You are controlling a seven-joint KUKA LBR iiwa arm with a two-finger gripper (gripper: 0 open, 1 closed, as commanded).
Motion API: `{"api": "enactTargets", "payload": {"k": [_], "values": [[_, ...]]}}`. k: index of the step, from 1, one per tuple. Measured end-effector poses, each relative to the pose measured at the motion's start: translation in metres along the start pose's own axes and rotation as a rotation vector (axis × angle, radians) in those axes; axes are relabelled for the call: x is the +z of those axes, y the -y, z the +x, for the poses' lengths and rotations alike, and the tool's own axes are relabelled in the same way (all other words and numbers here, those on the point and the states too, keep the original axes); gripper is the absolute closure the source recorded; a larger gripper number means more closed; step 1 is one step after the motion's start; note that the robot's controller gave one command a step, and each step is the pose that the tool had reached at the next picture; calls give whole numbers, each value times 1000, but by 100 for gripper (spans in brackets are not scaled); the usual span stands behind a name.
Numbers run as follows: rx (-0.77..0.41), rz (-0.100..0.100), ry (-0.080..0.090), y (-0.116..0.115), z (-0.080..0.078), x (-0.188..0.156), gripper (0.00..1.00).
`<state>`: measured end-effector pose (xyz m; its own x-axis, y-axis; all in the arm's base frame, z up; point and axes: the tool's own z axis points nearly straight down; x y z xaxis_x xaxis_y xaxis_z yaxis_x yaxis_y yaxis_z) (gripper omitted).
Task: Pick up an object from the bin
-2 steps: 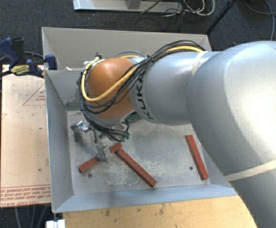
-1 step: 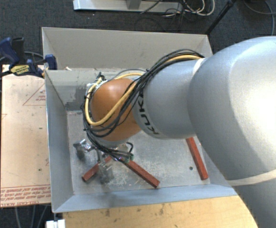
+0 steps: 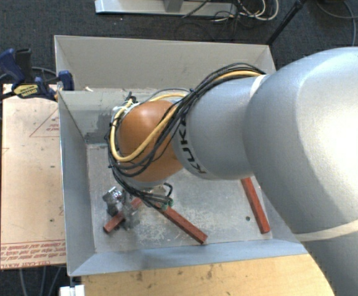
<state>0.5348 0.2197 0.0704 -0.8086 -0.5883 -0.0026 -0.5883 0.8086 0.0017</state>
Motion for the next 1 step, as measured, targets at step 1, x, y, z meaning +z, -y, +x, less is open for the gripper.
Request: {"api": "enactTargets", "payload": {"k": [1], "values": [[-112,5,8,20,14,-148,100]]}}
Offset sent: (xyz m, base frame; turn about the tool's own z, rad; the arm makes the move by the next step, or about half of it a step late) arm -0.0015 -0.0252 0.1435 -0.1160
